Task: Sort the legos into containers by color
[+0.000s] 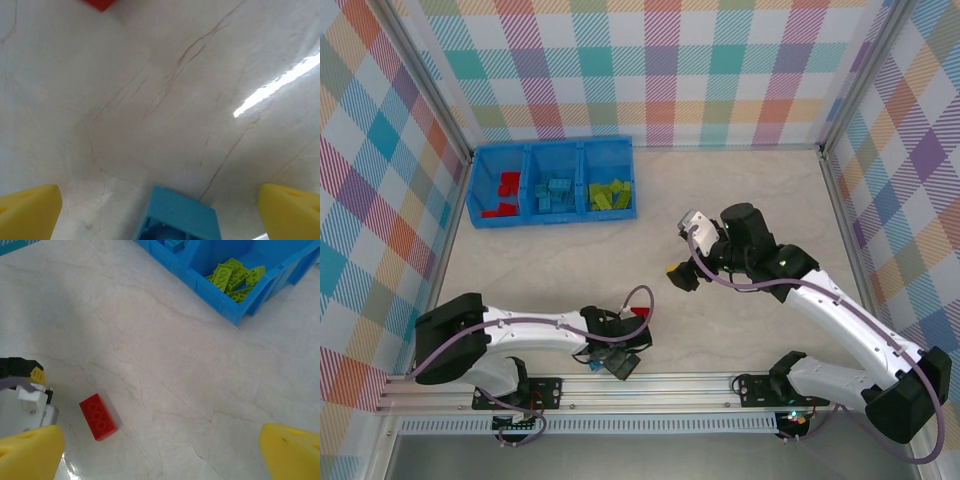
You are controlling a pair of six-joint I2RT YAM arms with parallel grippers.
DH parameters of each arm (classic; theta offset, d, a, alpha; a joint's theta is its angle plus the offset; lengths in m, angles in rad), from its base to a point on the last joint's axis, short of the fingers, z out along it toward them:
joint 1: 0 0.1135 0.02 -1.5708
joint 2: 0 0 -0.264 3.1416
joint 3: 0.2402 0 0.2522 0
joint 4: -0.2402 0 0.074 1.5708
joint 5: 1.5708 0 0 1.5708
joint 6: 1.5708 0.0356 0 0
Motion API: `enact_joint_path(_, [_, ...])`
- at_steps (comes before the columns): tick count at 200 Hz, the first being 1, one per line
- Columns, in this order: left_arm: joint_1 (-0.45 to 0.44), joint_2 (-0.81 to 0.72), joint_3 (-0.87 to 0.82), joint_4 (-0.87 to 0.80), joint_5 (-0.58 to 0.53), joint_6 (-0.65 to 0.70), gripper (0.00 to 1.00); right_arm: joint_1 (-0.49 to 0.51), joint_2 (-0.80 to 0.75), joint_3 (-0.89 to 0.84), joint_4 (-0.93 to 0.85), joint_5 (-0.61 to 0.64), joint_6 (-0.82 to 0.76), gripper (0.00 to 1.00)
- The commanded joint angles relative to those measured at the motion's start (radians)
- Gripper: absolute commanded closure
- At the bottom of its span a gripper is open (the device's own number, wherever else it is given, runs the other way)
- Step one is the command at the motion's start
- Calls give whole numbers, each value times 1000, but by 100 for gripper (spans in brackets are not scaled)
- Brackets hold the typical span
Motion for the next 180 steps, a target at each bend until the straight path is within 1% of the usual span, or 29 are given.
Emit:
enact_joint_path(1, [-19,-85,-63,22,-14,-105,7,-2,-2,16,32,-36,19,0])
enact_joint_path(16, [-21,-126,-99,47,16,-132,20,-2,-12,13,45,-46,34,0])
enact_joint_path(31, [-21,-148,-123,45,-5,-167,39,-2,-25,1,72,-53,56,0])
enact_joint_path(38, [-21,-152,-130,49,-4,-169,43,-2,-29,-2,83,-54,63,0])
enact_joint_path(65, [-21,-137,-135,55,26,-180,50,-2,-35,4,91,-49,84,0])
enact_joint_path(74, [-21,-127,-137,54,28,-187,54,-2,-33,6,89,-45,93,0])
enact_joint_path(86, [-21,-120,-135,48,16,-194,61,-2,-30,9,73,-53,104,0])
enact_joint_path(108, [-21,-151,-133,32,-34,-209,68,-2,-37,-10,45,-98,138,0])
enact_joint_path(113, [-19,-171,-136,30,-53,-220,70,-2,-45,-23,45,-105,177,0])
enact_joint_path(131, [-2,-263,-150,35,-104,-246,76,-2,-86,-73,65,-111,230,0])
enact_joint_path(144, [27,-347,-157,37,-150,-259,82,-2,-118,-104,86,-118,267,0])
enact_joint_path(152, [50,-410,-157,40,-177,-252,84,-2,-131,-120,94,-137,284,0])
enact_joint_path(161, [78,-483,-153,48,-214,-227,84,-2,-144,-134,101,-187,291,0])
enact_joint_path(180, [167,-620,-133,102,-284,-142,85,1,-158,-179,162,-352,311,0])
